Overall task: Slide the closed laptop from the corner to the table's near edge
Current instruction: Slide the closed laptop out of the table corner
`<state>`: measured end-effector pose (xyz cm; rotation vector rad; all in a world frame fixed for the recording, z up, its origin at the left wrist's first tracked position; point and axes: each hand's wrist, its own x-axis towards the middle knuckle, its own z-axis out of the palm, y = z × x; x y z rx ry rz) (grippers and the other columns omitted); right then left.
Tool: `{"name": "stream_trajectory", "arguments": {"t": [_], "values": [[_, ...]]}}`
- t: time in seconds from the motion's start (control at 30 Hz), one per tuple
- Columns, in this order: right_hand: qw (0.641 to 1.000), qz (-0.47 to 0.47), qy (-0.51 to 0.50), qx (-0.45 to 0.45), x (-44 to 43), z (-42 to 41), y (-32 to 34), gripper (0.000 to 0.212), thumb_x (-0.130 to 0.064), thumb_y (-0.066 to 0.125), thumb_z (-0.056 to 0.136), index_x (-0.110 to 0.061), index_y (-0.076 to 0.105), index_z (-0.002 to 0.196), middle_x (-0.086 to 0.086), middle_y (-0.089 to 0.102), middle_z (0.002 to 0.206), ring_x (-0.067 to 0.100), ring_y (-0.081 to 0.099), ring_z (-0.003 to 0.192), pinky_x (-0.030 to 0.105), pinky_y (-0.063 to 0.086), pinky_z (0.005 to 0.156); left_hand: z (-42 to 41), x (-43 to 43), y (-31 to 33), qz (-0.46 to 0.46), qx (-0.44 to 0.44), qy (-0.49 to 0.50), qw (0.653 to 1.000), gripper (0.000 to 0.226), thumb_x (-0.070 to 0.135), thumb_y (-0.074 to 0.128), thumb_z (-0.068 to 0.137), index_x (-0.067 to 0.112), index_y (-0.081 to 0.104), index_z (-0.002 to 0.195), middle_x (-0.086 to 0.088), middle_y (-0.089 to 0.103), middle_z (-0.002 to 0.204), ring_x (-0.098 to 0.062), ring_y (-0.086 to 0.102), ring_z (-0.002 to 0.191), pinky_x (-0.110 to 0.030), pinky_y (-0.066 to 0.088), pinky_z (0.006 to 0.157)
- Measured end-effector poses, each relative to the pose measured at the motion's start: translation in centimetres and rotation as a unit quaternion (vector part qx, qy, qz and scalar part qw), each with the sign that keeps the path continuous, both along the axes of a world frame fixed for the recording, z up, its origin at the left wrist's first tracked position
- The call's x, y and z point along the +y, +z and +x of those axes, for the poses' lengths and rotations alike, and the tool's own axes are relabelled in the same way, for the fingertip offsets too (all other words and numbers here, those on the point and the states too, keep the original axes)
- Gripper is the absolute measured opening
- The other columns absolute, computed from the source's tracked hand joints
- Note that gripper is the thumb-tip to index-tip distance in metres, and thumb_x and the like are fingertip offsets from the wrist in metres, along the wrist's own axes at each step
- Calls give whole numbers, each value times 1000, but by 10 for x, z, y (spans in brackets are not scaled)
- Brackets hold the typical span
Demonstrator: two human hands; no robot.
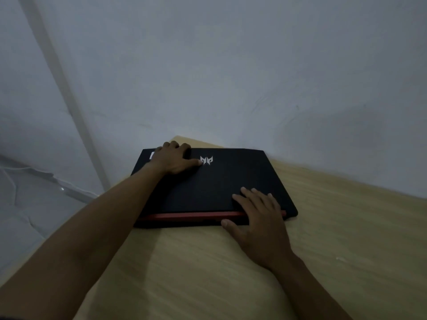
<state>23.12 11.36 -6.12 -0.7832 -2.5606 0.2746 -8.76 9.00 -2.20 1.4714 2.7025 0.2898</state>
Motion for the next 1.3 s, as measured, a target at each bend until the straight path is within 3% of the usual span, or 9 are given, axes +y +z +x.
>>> {"name": "stream_trajectory", "arguments": {"t": [0.23,0.33,0.6,0.77,0.9,1.0,1.1,1.2,1.3], "values": [[996,-52,-9,72,-4,24,7,54,-49,57,80,-25,64,128,-2,57,142,18,40,139,42,8,122,26,-34,-7,1,34,38,999,103,101,25,60,29,45,131,-14,52,136,-34,39,128,-54,30,100],[992,-73,-36,99,-8,35,10,41,-35,52,82,-23,67,119,0,62,134,18,44,135,39,6,120,50,-56,-6,-19,38,52,998,111,104,20,58,26,46,132,-13,51,137,-34,36,131,-55,29,101],[988,-90,-81,101,-26,66,9,45,-35,45,85,-20,67,122,5,59,141,25,41,139,44,9,121,104,-94,-3,-14,58,74,995,121,107,15,52,19,51,127,-11,57,130,-33,50,121,-50,39,85],[983,-121,-88,109,-33,81,8,46,-31,43,89,-19,65,127,8,52,149,27,33,145,43,13,121,126,-112,-3,-9,82,78,994,112,108,14,52,18,52,108,-6,64,105,-32,62,98,-42,35,68],[976,-142,-105,129,-34,95,5,36,-21,52,95,-19,65,128,8,47,154,25,28,147,39,21,116,146,-128,-1,-27,78,80,993,105,108,11,51,19,48,94,4,51,70,-26,51,70,-39,32,61],[968,-152,-132,148,-33,107,4,35,-23,57,94,-18,66,128,9,43,156,24,28,146,37,26,112,160,-138,-1,-37,91,74,992,106,107,9,51,18,53,87,4,49,67,-22,49,65,-37,30,57],[958,-158,-181,159,-30,120,3,39,-30,62,92,-18,64,129,12,42,156,28,34,143,40,31,109,169,-148,-5,-43,85,43,995,106,107,8,51,16,59,67,1,57,63,-19,54,58,-33,31,53],[949,-172,-206,166,-30,132,2,48,-41,60,92,-18,59,134,11,53,147,28,46,134,43,40,104,170,-152,-6,-40,57,27,997,107,109,12,48,14,60,56,-1,62,61,-19,58,57,-31,32,52],[944,-201,-187,181,-36,140,-1,58,-50,61,89,-20,55,138,5,64,132,17,59,111,32,49,83,163,-146,-3,-35,7,22,999,106,110,20,44,15,62,64,0,65,66,-18,60,61,-32,34,54]]}}
